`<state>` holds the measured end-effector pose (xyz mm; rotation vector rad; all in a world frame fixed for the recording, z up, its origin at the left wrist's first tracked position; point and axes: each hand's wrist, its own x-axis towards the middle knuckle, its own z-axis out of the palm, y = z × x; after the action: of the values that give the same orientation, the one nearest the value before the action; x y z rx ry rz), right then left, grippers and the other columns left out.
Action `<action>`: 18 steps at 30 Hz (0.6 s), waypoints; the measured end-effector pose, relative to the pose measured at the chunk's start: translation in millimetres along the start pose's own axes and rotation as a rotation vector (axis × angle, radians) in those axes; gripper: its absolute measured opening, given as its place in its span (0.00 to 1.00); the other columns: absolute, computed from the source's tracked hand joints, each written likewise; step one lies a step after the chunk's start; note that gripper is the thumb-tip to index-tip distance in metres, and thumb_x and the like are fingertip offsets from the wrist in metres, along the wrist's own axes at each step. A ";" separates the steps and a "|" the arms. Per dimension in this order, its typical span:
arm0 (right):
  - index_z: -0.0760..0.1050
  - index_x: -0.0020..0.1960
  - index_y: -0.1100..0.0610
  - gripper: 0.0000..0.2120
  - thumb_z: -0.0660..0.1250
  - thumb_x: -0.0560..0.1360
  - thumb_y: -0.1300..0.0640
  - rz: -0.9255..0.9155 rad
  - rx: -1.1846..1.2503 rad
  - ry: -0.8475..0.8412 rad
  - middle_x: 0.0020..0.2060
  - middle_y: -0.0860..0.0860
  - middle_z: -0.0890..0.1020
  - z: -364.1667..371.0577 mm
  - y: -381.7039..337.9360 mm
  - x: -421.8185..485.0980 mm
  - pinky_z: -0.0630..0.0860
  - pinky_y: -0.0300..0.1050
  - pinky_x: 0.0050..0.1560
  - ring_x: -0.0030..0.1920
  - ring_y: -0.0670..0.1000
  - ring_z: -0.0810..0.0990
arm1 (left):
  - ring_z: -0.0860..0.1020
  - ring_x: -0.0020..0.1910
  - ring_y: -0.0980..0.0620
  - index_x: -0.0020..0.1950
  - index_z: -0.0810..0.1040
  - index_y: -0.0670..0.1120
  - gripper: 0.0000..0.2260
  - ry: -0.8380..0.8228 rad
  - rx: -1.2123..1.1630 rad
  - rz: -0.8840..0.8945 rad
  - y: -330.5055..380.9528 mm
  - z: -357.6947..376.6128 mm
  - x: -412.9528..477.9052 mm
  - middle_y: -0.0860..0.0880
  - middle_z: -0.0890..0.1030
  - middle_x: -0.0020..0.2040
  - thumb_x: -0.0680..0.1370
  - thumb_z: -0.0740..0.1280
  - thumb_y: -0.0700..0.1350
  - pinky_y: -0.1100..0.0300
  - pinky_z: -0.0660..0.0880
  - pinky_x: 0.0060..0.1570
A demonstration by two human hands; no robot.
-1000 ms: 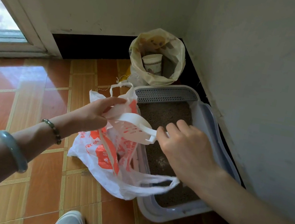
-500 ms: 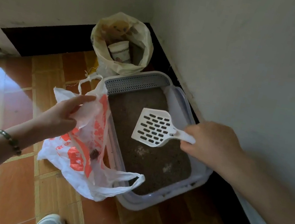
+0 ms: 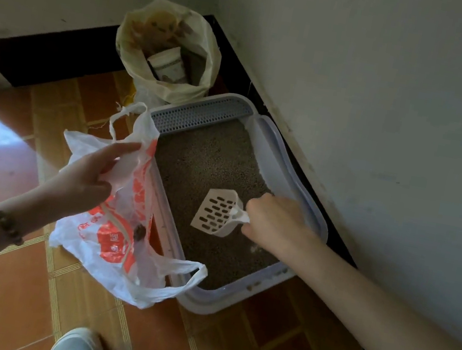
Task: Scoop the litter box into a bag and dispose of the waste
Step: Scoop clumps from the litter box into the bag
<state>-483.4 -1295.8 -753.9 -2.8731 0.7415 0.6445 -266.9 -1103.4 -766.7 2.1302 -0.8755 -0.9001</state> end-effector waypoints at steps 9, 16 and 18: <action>0.73 0.60 0.58 0.12 0.59 0.79 0.57 -0.028 0.068 -0.056 0.55 0.56 0.77 34.7 -43.0 24.9 0.71 0.47 0.44 0.55 0.57 0.77 | 0.75 0.44 0.50 0.69 0.64 0.57 0.35 0.029 -0.024 -0.011 0.8 1.1 5.3 0.45 0.70 0.61 0.71 0.55 0.23 0.62 0.74 0.29; 0.74 0.58 0.58 0.12 0.56 0.80 0.56 0.051 0.216 -0.051 0.53 0.57 0.79 46.3 -57.0 38.7 0.71 0.46 0.44 0.54 0.58 0.78 | 0.76 0.48 0.45 0.68 0.64 0.59 0.36 0.010 -0.030 -0.008 -5.6 -5.1 7.0 0.46 0.69 0.64 0.71 0.56 0.23 0.40 0.79 0.41; 0.74 0.58 0.58 0.12 0.56 0.80 0.56 0.079 0.252 -0.048 0.52 0.57 0.80 47.6 -62.2 48.2 0.70 0.45 0.42 0.53 0.57 0.78 | 0.75 0.51 0.47 0.69 0.65 0.58 0.36 0.009 -0.034 -0.007 -6.4 -5.4 7.7 0.46 0.69 0.65 0.70 0.56 0.24 0.39 0.79 0.45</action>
<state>-433.0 -1252.9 -817.8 -2.6028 0.8657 0.5807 -256.5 -1104.1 -771.2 2.1081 -0.8432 -0.9013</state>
